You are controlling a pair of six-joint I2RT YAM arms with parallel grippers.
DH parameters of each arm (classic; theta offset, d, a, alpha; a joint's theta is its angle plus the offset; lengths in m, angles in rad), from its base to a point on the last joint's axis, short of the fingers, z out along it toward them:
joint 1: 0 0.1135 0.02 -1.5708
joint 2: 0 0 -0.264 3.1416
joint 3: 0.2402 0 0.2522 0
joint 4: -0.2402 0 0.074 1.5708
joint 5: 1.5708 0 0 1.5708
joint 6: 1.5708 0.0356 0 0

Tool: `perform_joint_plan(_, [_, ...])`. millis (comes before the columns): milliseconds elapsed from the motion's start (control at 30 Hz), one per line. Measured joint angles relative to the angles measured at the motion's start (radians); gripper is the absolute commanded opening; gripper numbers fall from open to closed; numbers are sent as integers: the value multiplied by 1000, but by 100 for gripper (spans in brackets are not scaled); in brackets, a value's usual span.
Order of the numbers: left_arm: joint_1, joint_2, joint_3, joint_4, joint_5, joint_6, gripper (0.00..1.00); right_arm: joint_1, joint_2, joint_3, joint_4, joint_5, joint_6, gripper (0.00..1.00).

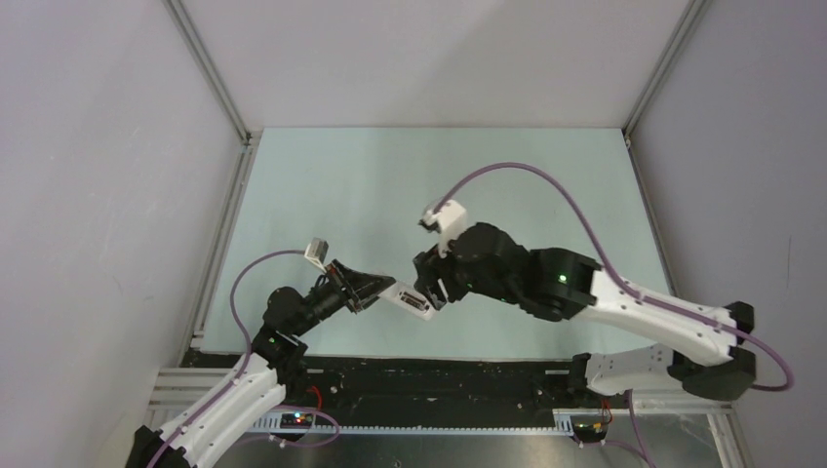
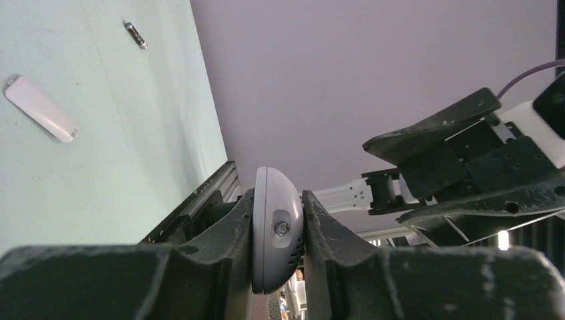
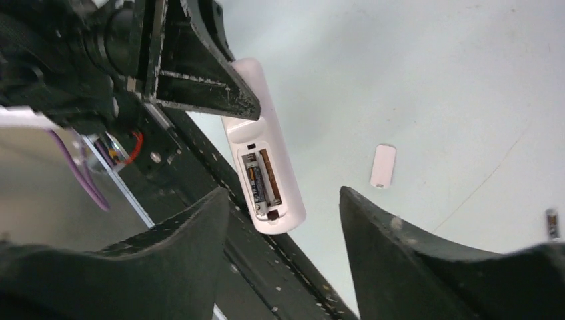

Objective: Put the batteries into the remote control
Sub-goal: Load the battery into the remote control.

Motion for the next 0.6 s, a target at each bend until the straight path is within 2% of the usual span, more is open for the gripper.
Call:
perform_joint_plan(267, [0, 7, 8, 1, -8, -51, 0, 24, -255, -222, 96, 173, 287, 70])
perform_joint_plan(600, [0, -3, 48, 0, -48, -109, 0, 26, -455, -558, 296, 228, 614, 79])
